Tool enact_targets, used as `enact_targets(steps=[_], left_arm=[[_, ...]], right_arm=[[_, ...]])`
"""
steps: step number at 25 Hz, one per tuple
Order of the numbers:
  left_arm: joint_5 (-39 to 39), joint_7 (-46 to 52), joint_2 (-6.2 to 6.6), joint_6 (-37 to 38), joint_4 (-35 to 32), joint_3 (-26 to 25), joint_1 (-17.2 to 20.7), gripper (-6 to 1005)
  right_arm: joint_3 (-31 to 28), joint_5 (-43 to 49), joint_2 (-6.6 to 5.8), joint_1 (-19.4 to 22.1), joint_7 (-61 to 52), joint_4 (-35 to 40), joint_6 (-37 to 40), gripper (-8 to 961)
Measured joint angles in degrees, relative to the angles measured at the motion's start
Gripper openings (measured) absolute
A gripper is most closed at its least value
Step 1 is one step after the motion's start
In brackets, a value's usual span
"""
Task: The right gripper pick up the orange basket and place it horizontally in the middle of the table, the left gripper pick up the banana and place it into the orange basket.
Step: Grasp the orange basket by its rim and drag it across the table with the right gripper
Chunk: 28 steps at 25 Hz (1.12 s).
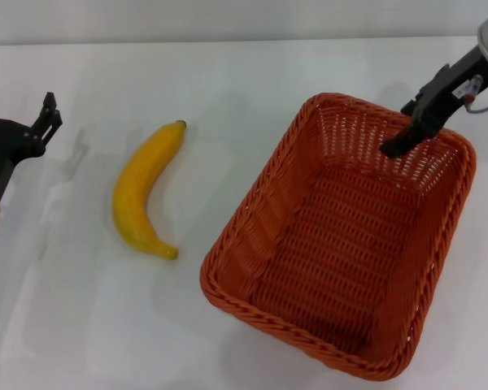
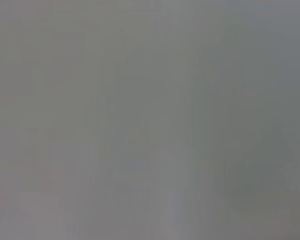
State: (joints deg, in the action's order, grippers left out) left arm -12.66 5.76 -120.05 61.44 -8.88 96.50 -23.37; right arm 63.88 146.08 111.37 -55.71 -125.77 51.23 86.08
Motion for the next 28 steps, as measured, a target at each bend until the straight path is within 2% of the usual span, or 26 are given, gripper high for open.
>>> enact_targets(steps=[20,28], left_arm=[[-0.2,0.1,-0.01,0.0,-0.3,1.5,0.4,866],[-0.3,0.1,-0.01,0.0,-0.4,1.5,0.6,866]], right_arm=[[3.1,2.4,2.42,0.9,0.1,-2.3,-3.8,750],[3.1,2.8,2.74,1.1,0.0,-2.6,-5.8,742]])
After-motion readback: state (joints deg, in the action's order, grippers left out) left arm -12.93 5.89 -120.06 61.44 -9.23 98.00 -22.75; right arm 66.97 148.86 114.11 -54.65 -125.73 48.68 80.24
